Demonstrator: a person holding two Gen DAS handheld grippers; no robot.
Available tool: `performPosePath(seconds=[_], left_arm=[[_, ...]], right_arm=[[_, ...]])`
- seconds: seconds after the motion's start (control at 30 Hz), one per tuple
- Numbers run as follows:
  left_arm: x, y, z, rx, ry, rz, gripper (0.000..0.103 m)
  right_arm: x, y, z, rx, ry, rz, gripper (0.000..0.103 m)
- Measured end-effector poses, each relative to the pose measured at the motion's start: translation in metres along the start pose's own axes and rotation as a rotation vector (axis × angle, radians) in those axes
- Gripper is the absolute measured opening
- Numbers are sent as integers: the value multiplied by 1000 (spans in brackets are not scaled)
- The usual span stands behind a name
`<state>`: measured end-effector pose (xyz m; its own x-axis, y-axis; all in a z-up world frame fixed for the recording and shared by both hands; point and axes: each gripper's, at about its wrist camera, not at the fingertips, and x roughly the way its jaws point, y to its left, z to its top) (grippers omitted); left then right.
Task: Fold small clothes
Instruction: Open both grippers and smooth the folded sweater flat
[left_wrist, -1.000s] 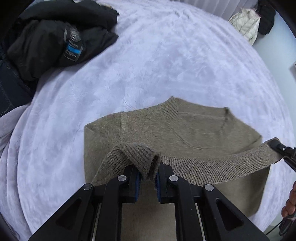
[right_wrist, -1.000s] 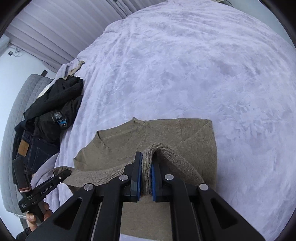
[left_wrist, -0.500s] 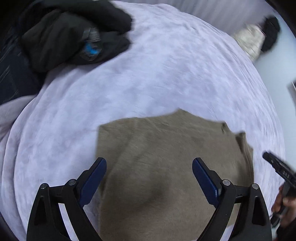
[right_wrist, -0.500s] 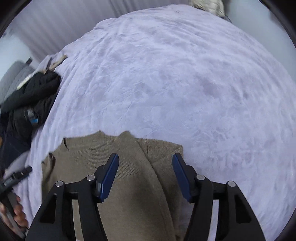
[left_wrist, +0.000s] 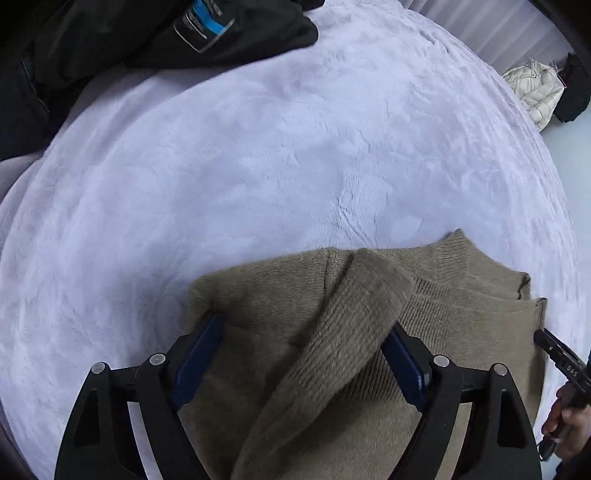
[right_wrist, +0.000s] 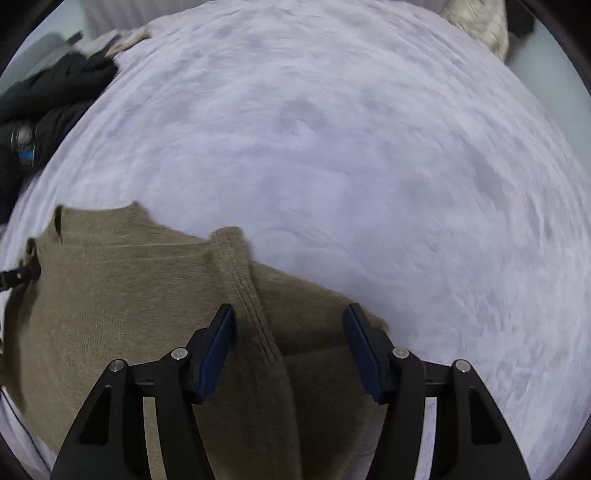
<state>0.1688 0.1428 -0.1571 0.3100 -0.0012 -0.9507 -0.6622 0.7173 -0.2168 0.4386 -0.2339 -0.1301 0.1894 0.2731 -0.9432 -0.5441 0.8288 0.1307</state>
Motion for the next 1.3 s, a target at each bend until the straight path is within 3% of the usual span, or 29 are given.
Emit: performPosePath(seconds=[0.07, 0.13, 0.2, 0.27, 0.37, 0.4, 0.47, 0.5, 0.57, 0.63, 0.77, 0.83, 0.93, 1.03, 1.17, 1.27, 1.3], left_arm=[[-23, -2, -3, -4, -52, 58, 87], [-48, -5, -13, -20, -93, 62, 87], [-63, -14, -25, -28, -119, 36, 87], [-68, -37, -40, 3, -106, -53, 87], [-57, -94, -63, 183, -81, -145, 87], [-43, -111, -71, 279, -64, -132, 87], [-10, -123, -76, 384, -11, -20, 87], [5, -117, -76, 397, 16, 43, 87], [10, -84, -70, 338, 24, 5, 94], [0, -52, -63, 271, 11, -13, 94], [-14, -9, -64, 231, 26, 17, 94], [-27, -4, -67, 221, -1, 123, 94], [-54, -10, -85, 209, -39, 83, 94], [-70, -37, -123, 254, -33, -5, 94], [-50, -65, -161, 341, 31, 18, 94], [-25, -47, -175, 326, 83, 88, 94], [-22, -39, -176, 311, 91, 79, 94]], right_arm=[[-15, 3, -3, -42, -15, -66, 64], [-40, 13, -7, -39, -70, -161, 66], [-64, 25, -12, -19, -137, -122, 66], [-76, 54, -20, -72, -158, -62, 69], [-64, 109, -39, -235, -112, 61, 74], [-53, 126, -46, -294, -80, 79, 74], [-28, 143, -59, -379, -25, 52, 73], [-18, 142, -65, -400, -5, 14, 73], [-7, 116, -67, -362, 11, -74, 73], [-13, 69, -65, -217, 3, -62, 75], [-27, 0, -74, -97, 16, -160, 81], [-40, -14, -76, -48, 17, -174, 81], [-73, 13, -84, -98, -79, -220, 81], [-90, 69, -107, -181, -112, -124, 81], [-67, 140, -142, -292, -19, 27, 81], [-45, 152, -166, -308, 57, 16, 81], [-37, 147, -171, -298, 81, -3, 81]])
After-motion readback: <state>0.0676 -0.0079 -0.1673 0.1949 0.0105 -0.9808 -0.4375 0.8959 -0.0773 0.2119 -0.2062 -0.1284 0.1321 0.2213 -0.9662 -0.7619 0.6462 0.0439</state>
